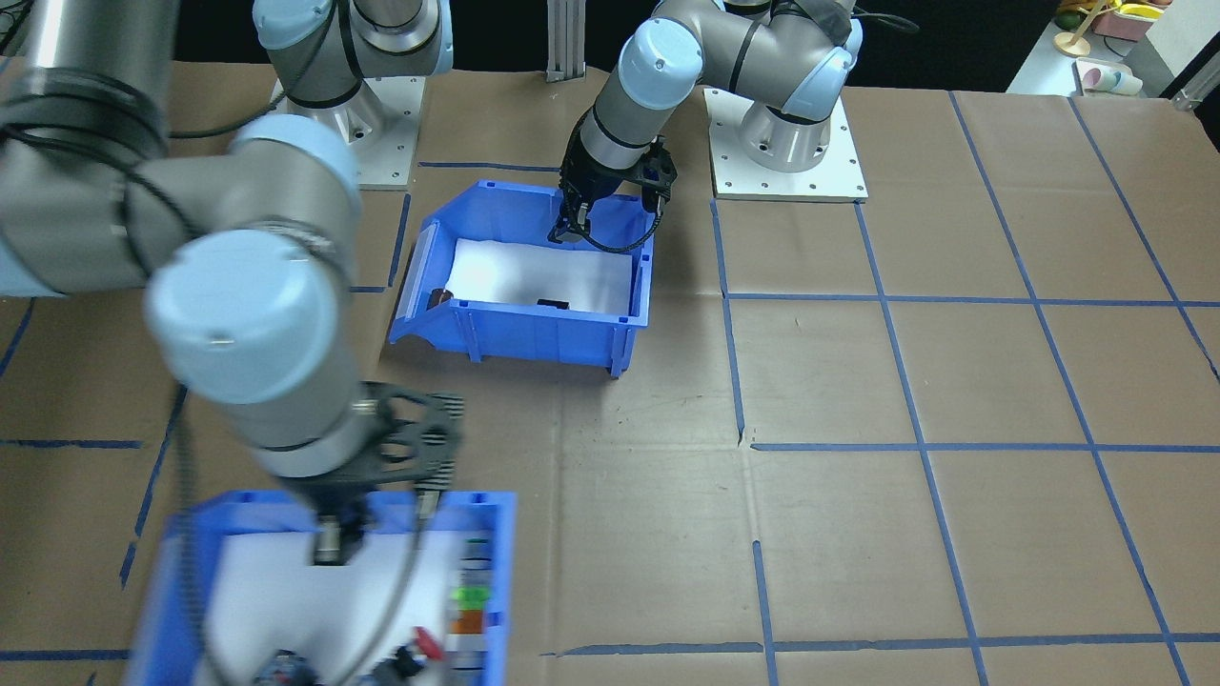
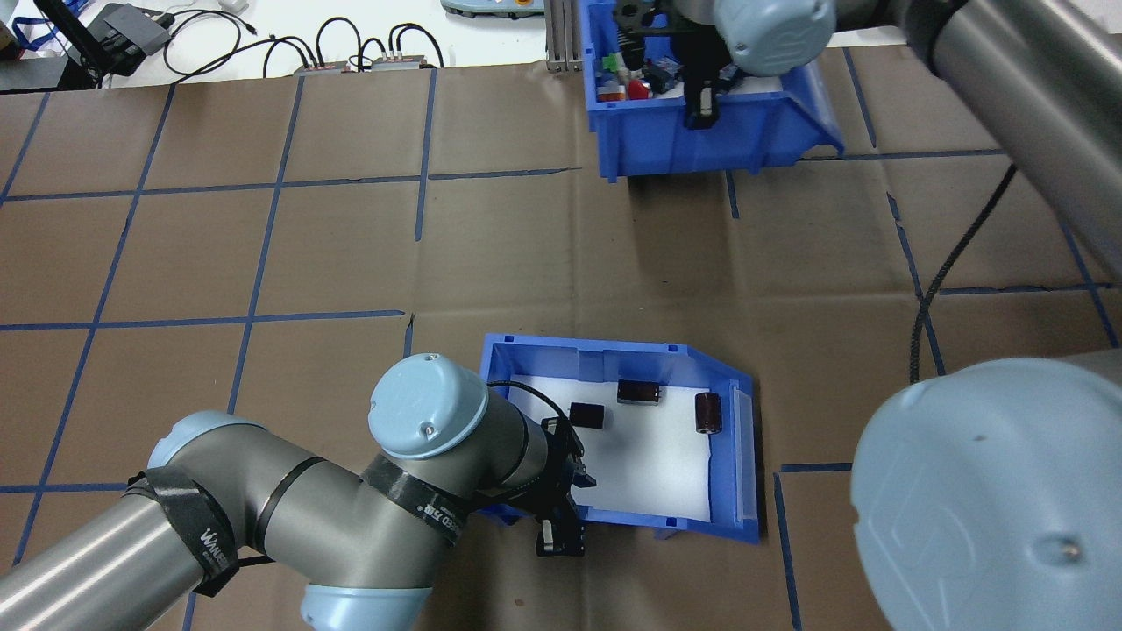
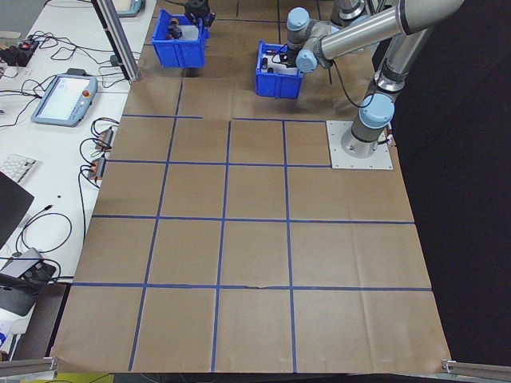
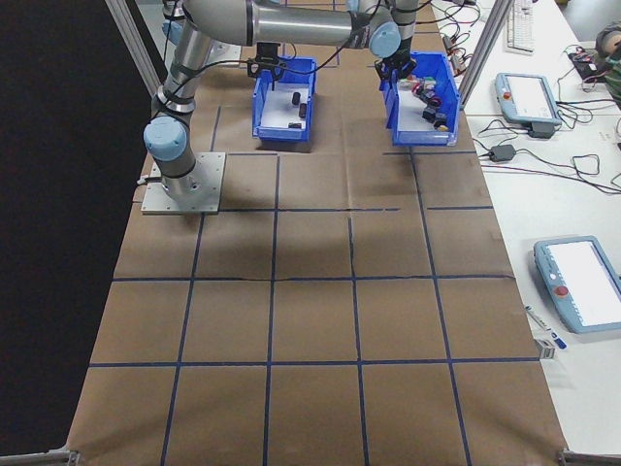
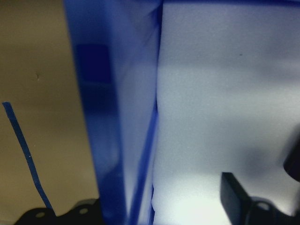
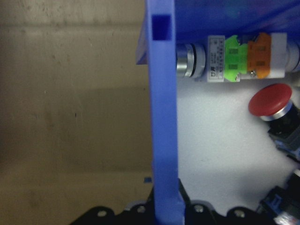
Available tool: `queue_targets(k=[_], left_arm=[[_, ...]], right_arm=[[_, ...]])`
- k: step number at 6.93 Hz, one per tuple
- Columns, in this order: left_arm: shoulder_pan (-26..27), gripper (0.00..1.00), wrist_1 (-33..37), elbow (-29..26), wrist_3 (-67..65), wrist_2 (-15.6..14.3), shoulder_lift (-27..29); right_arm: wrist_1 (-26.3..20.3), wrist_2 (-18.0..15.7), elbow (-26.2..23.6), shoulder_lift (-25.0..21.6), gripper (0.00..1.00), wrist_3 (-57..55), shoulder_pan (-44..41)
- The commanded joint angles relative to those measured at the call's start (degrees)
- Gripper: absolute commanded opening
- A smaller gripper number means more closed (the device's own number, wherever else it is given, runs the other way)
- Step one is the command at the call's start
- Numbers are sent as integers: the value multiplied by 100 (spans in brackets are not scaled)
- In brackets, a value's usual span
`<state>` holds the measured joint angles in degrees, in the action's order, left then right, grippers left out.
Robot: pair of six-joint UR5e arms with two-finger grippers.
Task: Place battery box in front
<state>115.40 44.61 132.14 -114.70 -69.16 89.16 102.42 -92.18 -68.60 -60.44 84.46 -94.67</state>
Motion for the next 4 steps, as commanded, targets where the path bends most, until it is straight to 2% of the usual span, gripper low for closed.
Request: queue_targets(k=[1, 2, 3, 4], left_arm=[[0, 0, -190, -38, 10, -27, -30], [0, 0, -198, -91, 9, -157, -100], [-61, 0, -207, -231, 44, -585, -170], [-166, 0, -181, -319, 158, -633, -179]], right_arm=[[-82, -307, -284, -370, 0, 1138, 1043], [-90, -309, -634, -650, 0, 1709, 1465], [-82, -266, -1090, -984, 0, 2010, 1774], [-73, -239, -1764, -1474, 0, 2074, 1942]])
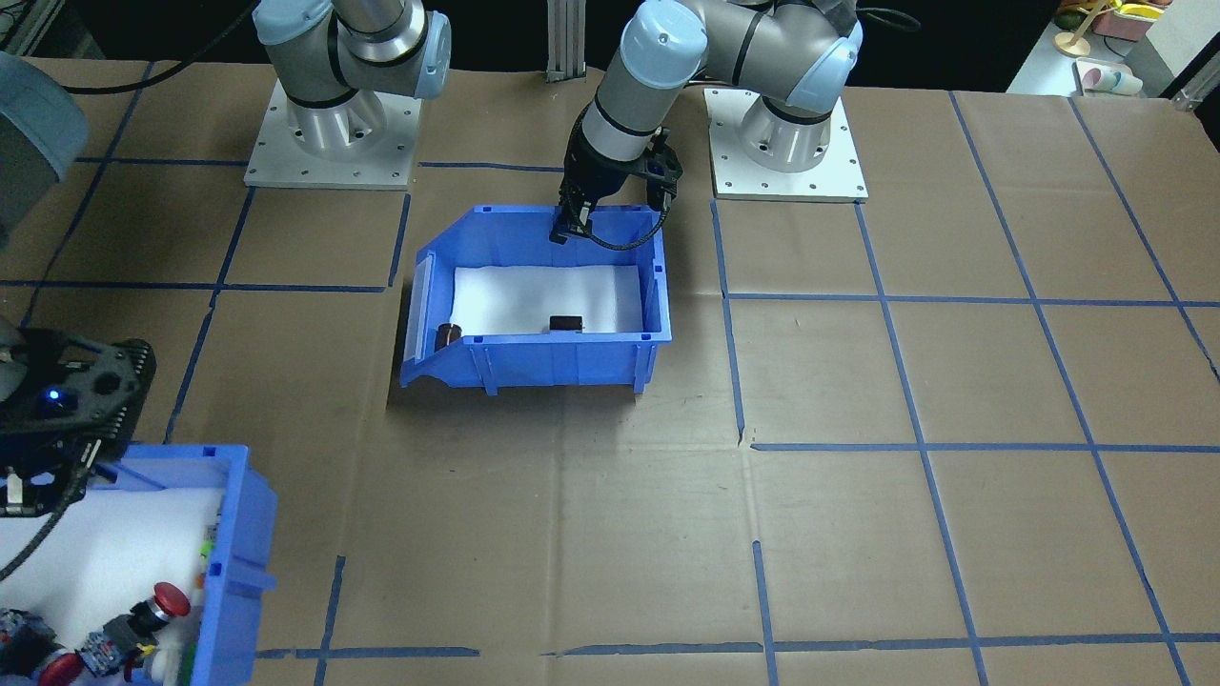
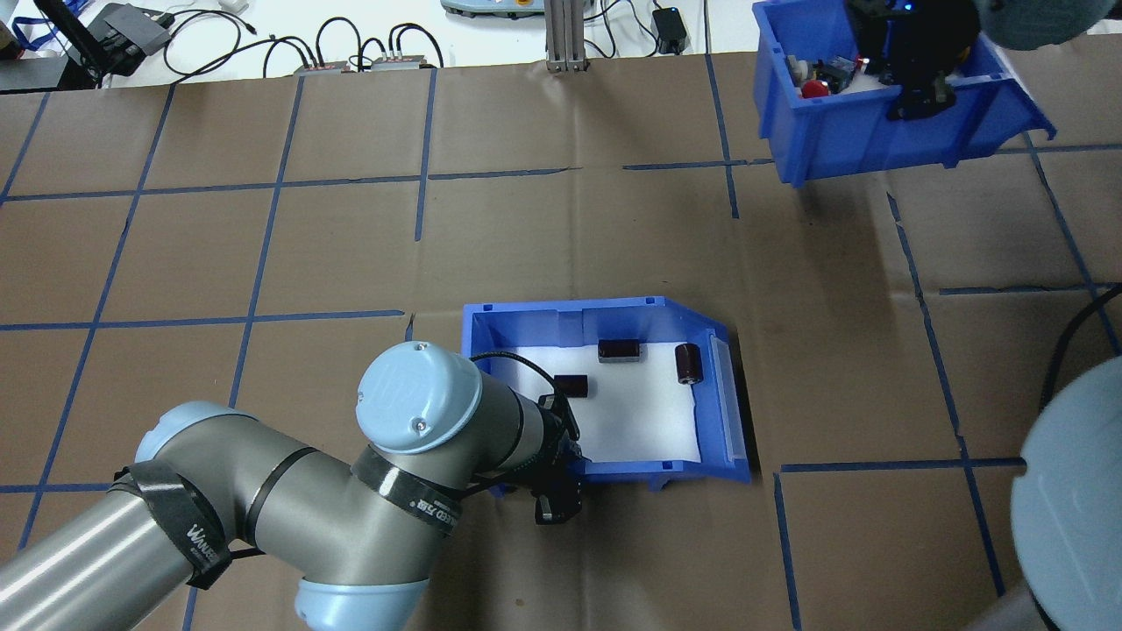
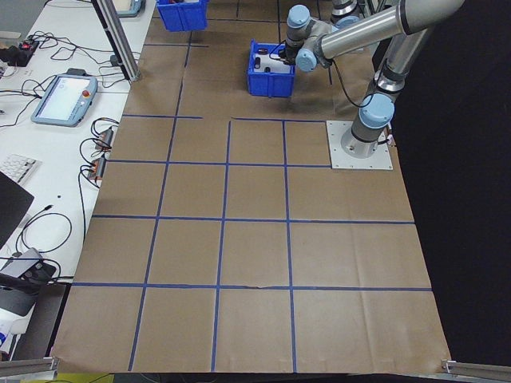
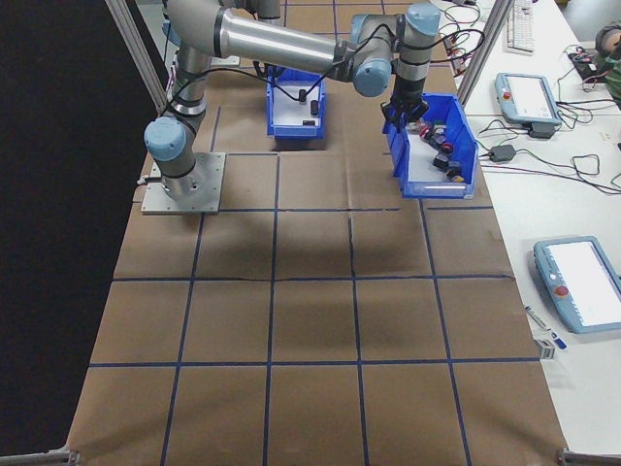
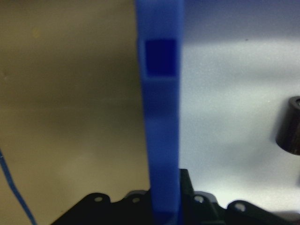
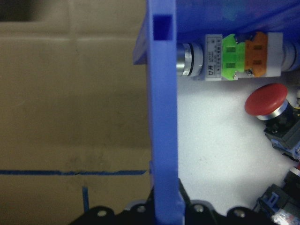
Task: Place battery box in front
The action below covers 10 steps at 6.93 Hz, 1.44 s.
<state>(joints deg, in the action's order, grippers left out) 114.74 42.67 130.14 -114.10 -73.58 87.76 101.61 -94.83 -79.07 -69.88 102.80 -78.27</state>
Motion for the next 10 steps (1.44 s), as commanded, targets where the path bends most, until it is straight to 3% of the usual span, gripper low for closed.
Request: queue_targets(k=[1, 3, 4, 7, 10], left_arm=[[-510, 0, 5, -155, 542, -174, -57], [-1485, 0, 101, -488, 1508, -104, 99], [-1603, 0, 102, -777, 1557, 35, 318], [-1385, 0, 102, -2322, 1566, 63, 1836], [-1165, 0, 93, -3221, 1496, 344, 2734]], right_arm=[[43, 35, -1428, -1040, 0, 249, 364], [87, 122, -2564, -1955, 0, 275, 417], [105, 227, -2935, -2246, 0, 476, 409], [105, 255, -3053, -2346, 0, 539, 400], [17, 220, -3096, -2346, 0, 539, 409]])
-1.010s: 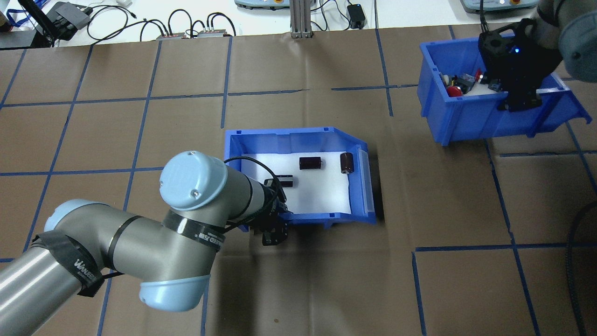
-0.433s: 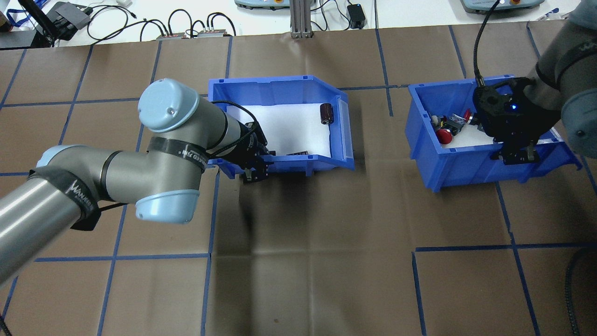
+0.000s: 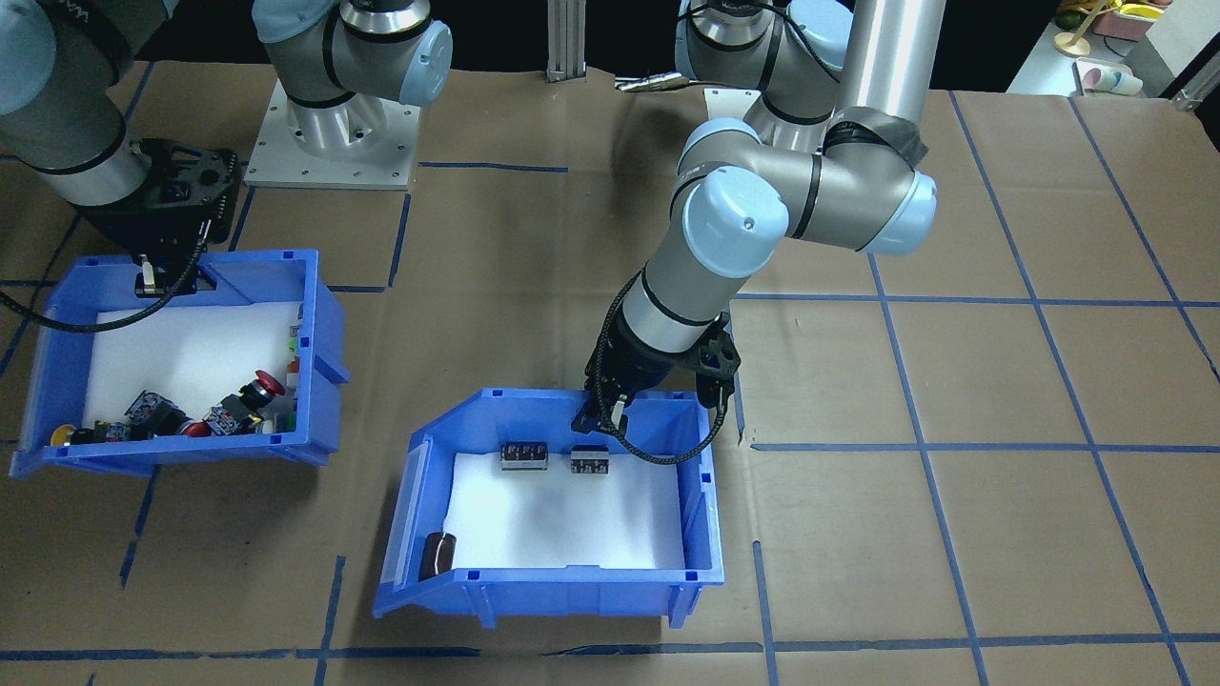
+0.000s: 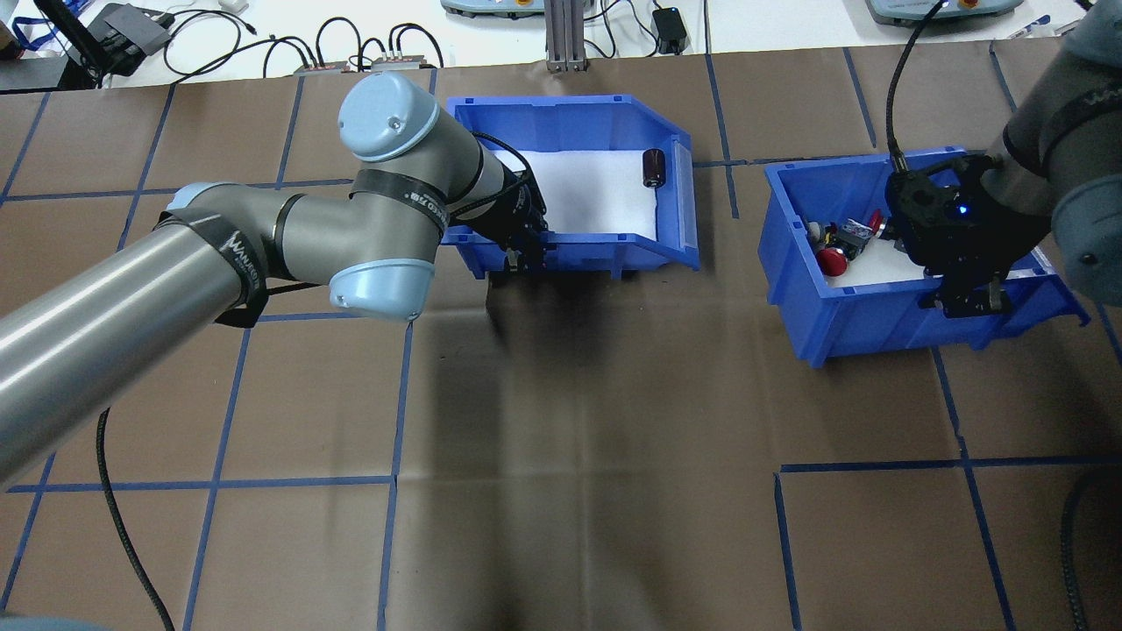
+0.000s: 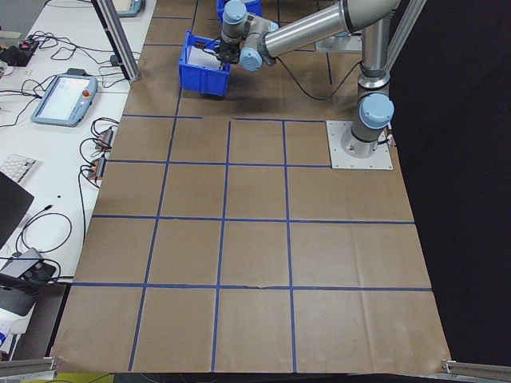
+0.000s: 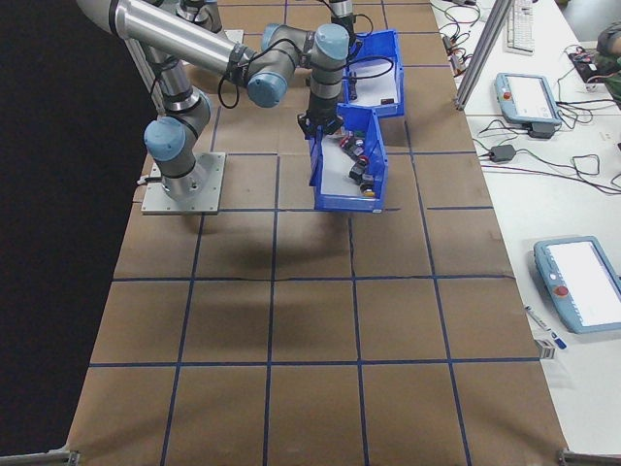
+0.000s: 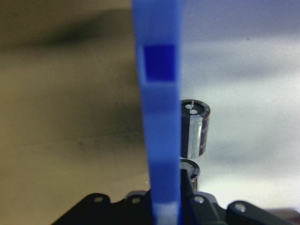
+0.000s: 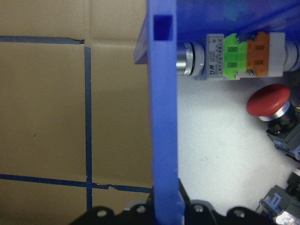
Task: Place battery box in front
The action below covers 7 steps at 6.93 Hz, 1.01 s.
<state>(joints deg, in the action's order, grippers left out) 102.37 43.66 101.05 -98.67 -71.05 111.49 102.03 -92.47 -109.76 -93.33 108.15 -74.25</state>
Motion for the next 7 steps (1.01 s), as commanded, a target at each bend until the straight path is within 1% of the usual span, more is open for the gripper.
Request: queue_targets(k=[1, 2, 3, 4, 5, 6, 7], left_arm=[[81, 0, -7, -383, -82, 256, 451], [20, 1, -24, -436, -82, 258, 530], [46, 9, -16, -524, -109, 267, 601], [46, 62, 132, -524, -135, 145, 497], [37, 97, 351, -524, -144, 135, 531], [20, 100, 397, -507, -144, 152, 470], [-33, 100, 510, -533, -127, 127, 348]], right_arm=[[-25, -34, -28, 8, 0, 22, 16], [-34, -43, -37, 8, 0, 13, 33], [-86, -69, -46, -18, 0, -4, 42], [-513, -43, -124, -123, 1, -57, 42], [-500, -43, -308, -342, 1, -75, 16], [-474, -43, -597, -596, 2, -83, 16], [-491, -17, -982, -982, 2, -327, 7]])
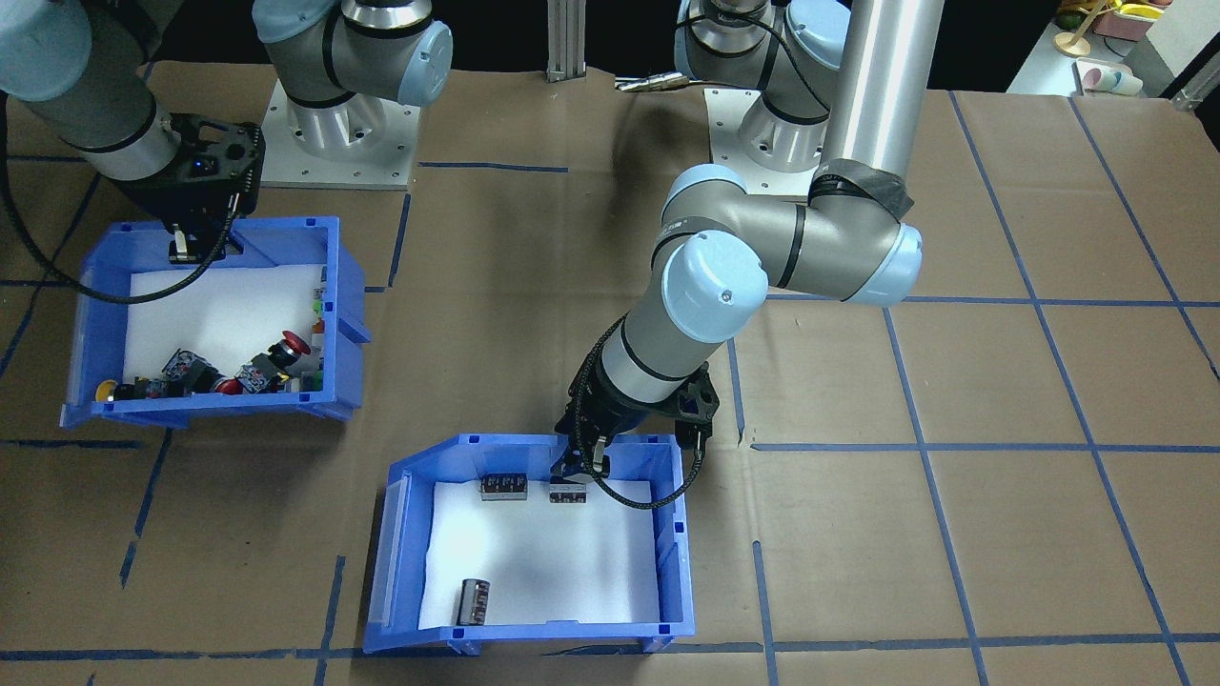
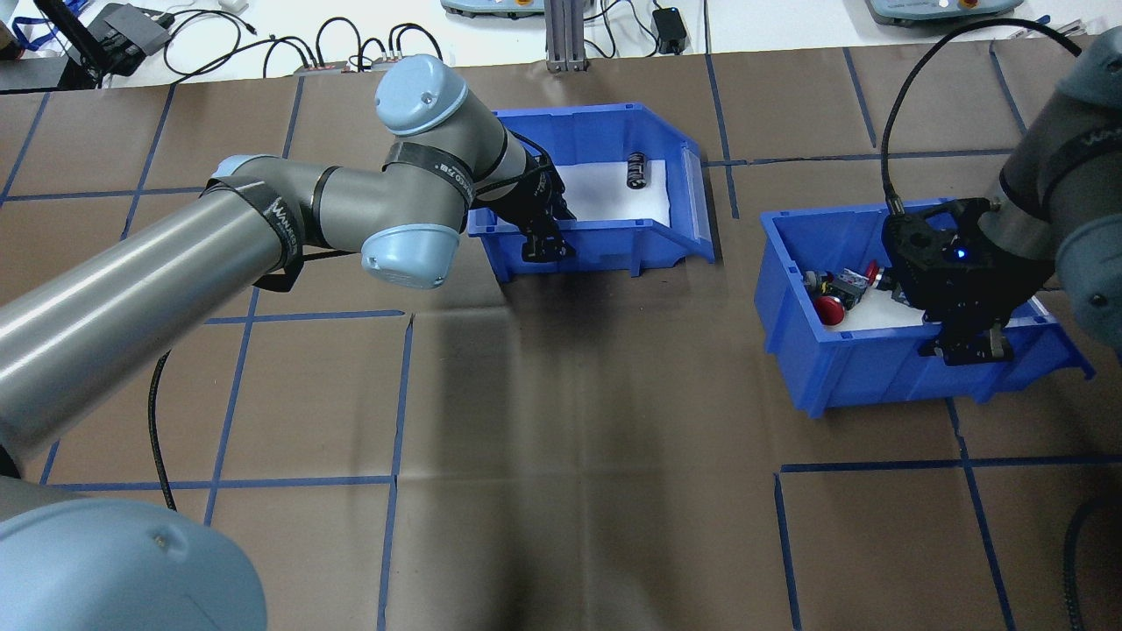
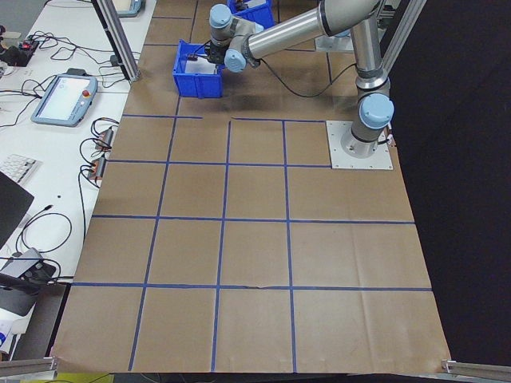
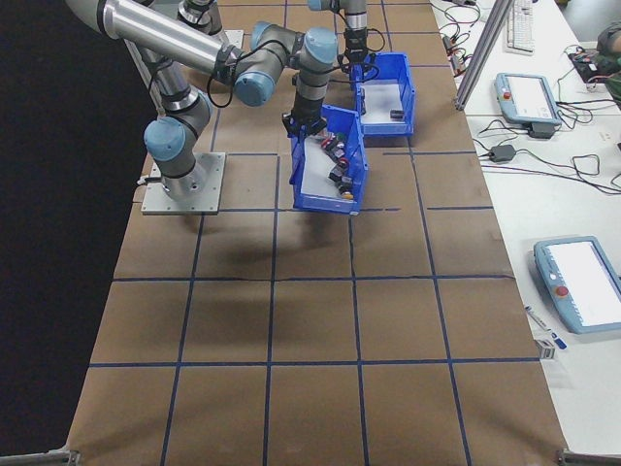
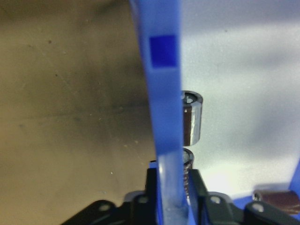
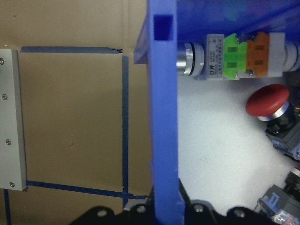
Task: Place battery box in front
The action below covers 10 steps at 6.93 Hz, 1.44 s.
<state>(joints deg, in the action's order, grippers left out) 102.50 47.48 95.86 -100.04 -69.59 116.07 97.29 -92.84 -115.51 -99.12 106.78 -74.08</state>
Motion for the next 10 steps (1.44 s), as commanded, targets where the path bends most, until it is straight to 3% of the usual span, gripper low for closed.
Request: queue_targets(k=[1, 2, 3, 4, 6, 8, 10], left_arm=[[-98, 99, 635, -6, 203, -272, -485], [-307, 99, 1345, -41, 970, -492, -906], [-457, 99, 2170, -119, 1900, -946, -1302], [-572, 99, 2900, -277, 3302, -1447, -1645], [-783, 99, 4141, -445, 5379, -2055, -2305], [-1204, 99, 4480, -437, 7978, -2234, -2824], [-1644, 99, 4472, -472, 10382, -2217, -2931]], right_arm=[[-17, 108, -777, -885, 1, -785, -71], [9, 370, -1093, -1186, 1, -869, -115], [192, 390, -1105, -1198, 1, -966, -402], [367, 399, -1114, -1128, 1, -1706, -988], [1313, 364, -1097, -577, 1, -3183, -2673], [2369, 311, -1079, -14, 1, -4127, -3951], [2951, 372, -1053, 304, 1, -4489, -4368]])
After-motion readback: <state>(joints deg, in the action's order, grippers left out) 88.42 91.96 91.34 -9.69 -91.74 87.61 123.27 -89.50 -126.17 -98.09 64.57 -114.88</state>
